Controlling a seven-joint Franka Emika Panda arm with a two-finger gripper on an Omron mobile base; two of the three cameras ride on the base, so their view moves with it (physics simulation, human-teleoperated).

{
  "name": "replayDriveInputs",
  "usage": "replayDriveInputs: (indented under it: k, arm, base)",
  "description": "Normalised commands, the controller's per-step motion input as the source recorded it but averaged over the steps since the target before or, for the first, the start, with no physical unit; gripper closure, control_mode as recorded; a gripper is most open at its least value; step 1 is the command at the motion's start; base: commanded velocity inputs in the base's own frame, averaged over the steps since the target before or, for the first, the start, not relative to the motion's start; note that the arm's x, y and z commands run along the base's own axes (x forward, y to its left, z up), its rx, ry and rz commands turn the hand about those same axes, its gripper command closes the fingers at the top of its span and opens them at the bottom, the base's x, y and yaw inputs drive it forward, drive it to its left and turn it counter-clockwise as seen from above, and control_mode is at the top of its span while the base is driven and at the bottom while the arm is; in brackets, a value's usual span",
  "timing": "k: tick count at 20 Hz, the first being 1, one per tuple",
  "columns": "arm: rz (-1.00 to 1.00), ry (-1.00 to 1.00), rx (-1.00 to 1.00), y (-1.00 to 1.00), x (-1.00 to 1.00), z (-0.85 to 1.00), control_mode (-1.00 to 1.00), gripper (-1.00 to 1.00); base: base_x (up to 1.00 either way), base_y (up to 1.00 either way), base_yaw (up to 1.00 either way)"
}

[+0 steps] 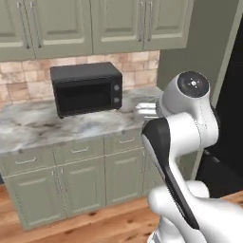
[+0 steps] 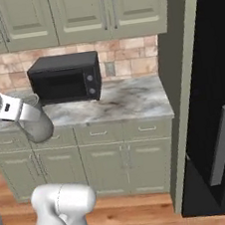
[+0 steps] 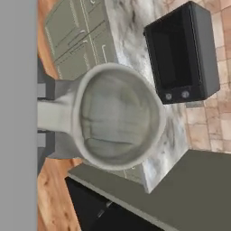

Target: Move the pork loin and scallops from the top shelf to the second highest shelf to make space. Then, place the pitcher from the counter on the cleared top shelf.

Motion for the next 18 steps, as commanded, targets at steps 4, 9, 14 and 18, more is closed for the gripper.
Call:
replayDriveInputs:
  k: [4, 9, 14, 18]
  arm:
    - [0.0, 0.0, 0.0, 0.0, 0.0, 0.0, 1.0, 1.0]
    - [0.0, 0.0, 0.0, 0.0, 0.0, 0.0, 1.0, 1.0]
    - [0.0, 0.0, 0.0, 0.0, 0.0, 0.0, 1.0, 1.0]
    - [0.0, 0.0, 0.0, 0.0, 0.0, 0.0, 1.0, 1.0]
  base:
    - [-0.12, -0.65, -0.56]
    - [-0.13, -0.69, -0.54]
    - [-0.02, -0.86, -0.51]
    - [0.0, -0.97, -0.48]
